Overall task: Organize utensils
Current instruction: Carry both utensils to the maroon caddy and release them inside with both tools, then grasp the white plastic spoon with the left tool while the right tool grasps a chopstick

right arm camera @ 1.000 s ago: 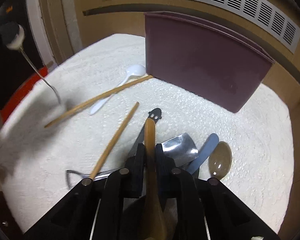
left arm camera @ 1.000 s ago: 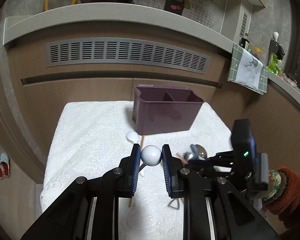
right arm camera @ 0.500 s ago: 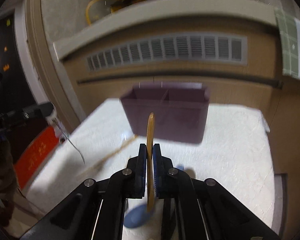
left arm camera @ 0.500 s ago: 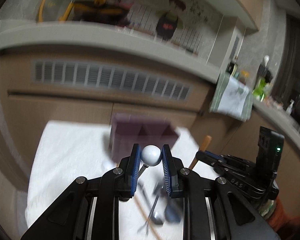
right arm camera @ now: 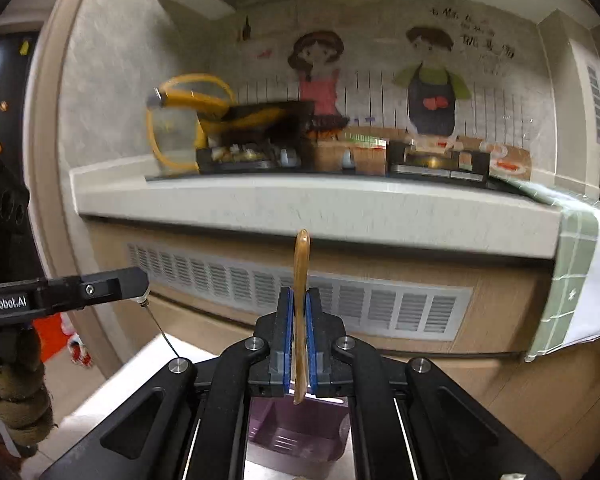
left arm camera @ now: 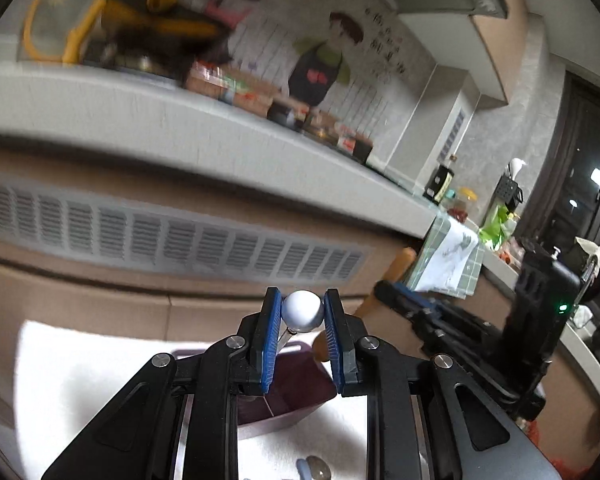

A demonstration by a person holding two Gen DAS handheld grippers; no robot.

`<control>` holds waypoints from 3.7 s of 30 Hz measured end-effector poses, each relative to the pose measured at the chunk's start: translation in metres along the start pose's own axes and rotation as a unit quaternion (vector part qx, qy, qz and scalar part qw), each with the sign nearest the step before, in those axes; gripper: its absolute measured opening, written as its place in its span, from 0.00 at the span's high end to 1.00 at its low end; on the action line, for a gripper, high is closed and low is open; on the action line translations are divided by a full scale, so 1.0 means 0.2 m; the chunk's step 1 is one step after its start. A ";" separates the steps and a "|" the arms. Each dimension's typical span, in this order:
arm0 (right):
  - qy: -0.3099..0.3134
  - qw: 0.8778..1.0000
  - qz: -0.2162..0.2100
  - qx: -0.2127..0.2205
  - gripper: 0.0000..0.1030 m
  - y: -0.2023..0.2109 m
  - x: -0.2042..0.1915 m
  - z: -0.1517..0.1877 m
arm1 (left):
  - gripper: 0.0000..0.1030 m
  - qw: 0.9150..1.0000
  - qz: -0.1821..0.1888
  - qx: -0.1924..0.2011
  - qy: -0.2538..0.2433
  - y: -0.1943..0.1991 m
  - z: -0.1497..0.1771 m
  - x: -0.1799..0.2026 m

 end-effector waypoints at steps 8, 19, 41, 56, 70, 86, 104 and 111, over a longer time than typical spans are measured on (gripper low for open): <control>-0.054 0.990 -0.034 -0.123 0.93 -0.34 0.14 0.36 | 0.74 0.996 -0.025 -0.083 0.030 -0.34 0.22 -0.21; -0.025 0.997 -0.009 -0.075 0.78 -0.08 0.04 0.41 | 0.57 0.994 -0.107 -0.006 -0.023 0.06 0.29 -0.22; -0.053 0.958 -0.028 -0.282 0.77 -0.50 -0.80 1.03 | 0.57 0.960 -0.260 -0.087 0.064 0.61 1.11 -0.64; -0.058 0.948 -0.057 -0.307 0.92 -0.14 -0.53 1.15 | 0.57 0.969 -0.184 -0.155 0.060 0.25 1.09 -0.45; -0.033 0.966 0.003 -0.256 0.91 0.11 -0.28 1.22 | 0.57 0.966 -0.167 -0.194 0.030 0.11 1.14 -0.22; -0.077 0.972 0.023 -0.220 0.90 0.19 -0.10 1.21 | 0.58 0.942 -0.226 -0.229 -0.101 -0.25 1.21 0.06; -0.069 0.976 0.014 -0.209 0.90 0.23 -0.11 1.20 | 0.58 0.949 -0.197 -0.245 -0.015 -0.33 1.11 -0.07; -0.093 0.971 0.014 -0.218 0.89 0.19 -0.03 1.18 | 0.64 0.946 -0.212 -0.236 -0.060 -0.39 1.13 -0.01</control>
Point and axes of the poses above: each gripper's, at about its wrist camera, not at the fingertips, and y roughly against the way its jaws point, x to its right, z to its underside, the point moved 1 cm from there along -y, roughly the way its jaws point
